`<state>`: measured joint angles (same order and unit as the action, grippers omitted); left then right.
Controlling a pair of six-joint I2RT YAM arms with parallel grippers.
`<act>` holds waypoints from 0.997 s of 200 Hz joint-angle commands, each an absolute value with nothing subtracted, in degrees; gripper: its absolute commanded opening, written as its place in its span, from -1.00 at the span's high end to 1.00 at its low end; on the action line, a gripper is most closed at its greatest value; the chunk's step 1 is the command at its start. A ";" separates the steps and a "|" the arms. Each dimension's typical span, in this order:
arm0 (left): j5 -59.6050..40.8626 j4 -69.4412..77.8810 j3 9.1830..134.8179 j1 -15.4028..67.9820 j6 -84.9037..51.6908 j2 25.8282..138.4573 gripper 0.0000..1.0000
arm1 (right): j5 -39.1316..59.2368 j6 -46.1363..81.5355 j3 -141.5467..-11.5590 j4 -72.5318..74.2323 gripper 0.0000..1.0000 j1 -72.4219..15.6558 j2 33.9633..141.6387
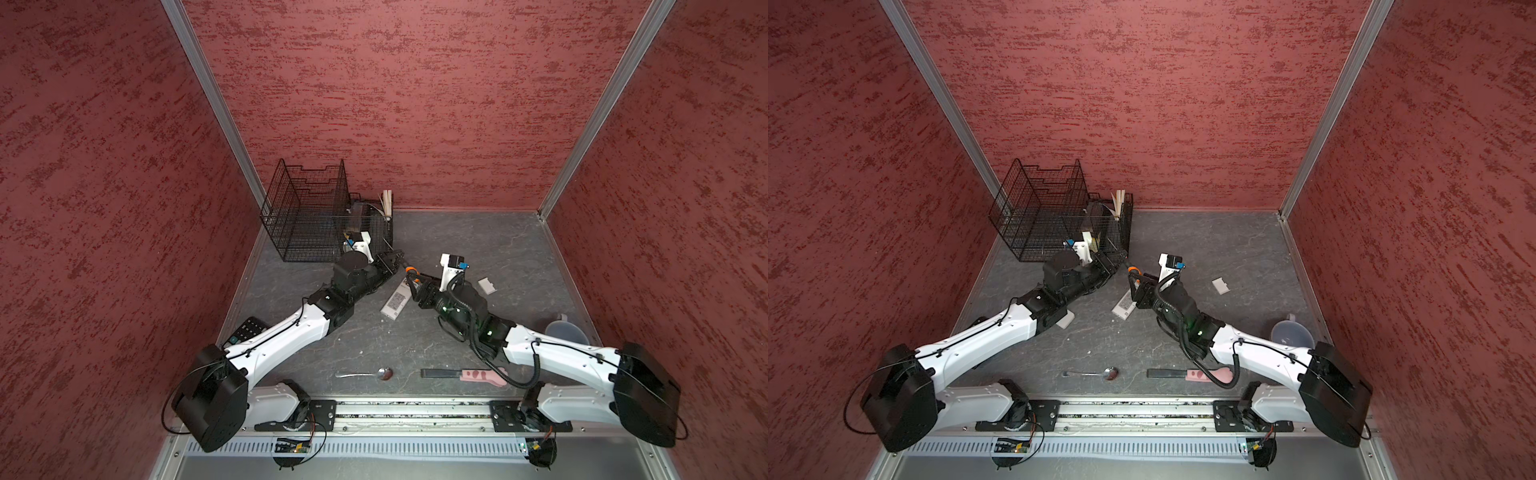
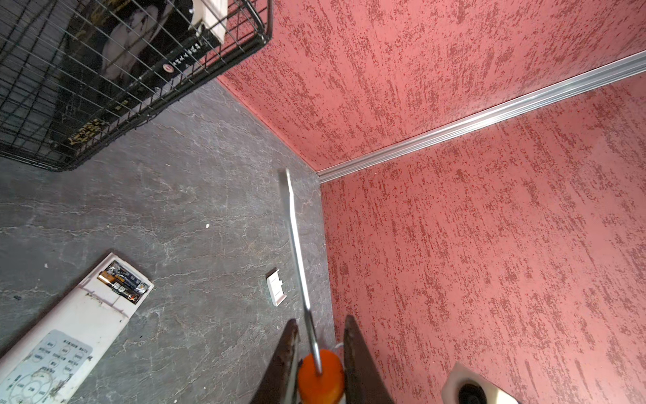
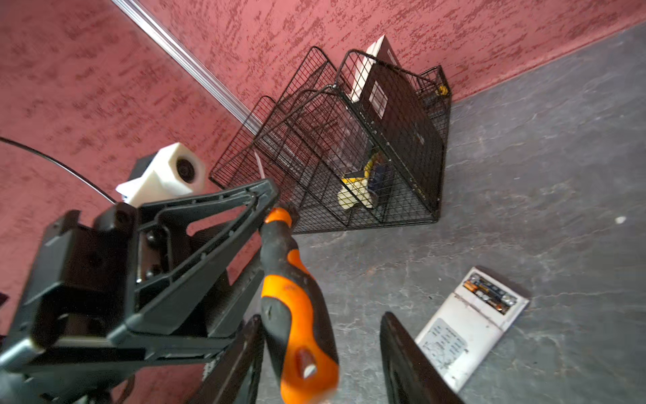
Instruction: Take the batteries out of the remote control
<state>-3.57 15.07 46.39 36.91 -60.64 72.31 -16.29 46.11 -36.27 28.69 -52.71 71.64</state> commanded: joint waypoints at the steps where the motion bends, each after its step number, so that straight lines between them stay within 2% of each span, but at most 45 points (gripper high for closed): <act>1: -3.87 17.55 46.24 37.24 -60.44 72.25 1.00 | -16.48 52.52 -34.85 39.79 -0.10 -52.50 71.03; 92: -3.73 17.92 46.19 37.69 -60.53 72.03 1.00 | -12.22 54.52 -37.44 43.67 -0.12 -51.60 76.28; 199: -3.87 17.93 45.45 38.40 -60.84 71.90 1.00 | -10.46 54.19 -39.15 43.60 -0.04 -49.86 77.44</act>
